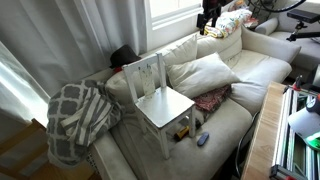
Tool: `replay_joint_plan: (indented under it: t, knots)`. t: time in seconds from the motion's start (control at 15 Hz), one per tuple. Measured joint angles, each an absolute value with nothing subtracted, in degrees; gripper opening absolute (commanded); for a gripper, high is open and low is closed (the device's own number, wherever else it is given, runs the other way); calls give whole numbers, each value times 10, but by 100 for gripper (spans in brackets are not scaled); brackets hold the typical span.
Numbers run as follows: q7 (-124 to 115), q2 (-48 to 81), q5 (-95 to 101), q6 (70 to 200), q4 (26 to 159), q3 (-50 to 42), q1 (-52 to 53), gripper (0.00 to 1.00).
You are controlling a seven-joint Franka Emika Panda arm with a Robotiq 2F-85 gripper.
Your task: Pick up the white pillow and put it on the chair
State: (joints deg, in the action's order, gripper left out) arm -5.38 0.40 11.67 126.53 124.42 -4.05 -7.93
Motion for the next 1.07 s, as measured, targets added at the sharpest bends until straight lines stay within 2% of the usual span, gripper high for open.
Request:
replay_joint_plan:
  t: [0.4, 1.07]
  knots:
    - [20, 105, 114, 1291, 1176, -62, -85, 100]
    - [21, 112, 116, 1290, 1168, -63, -84, 100]
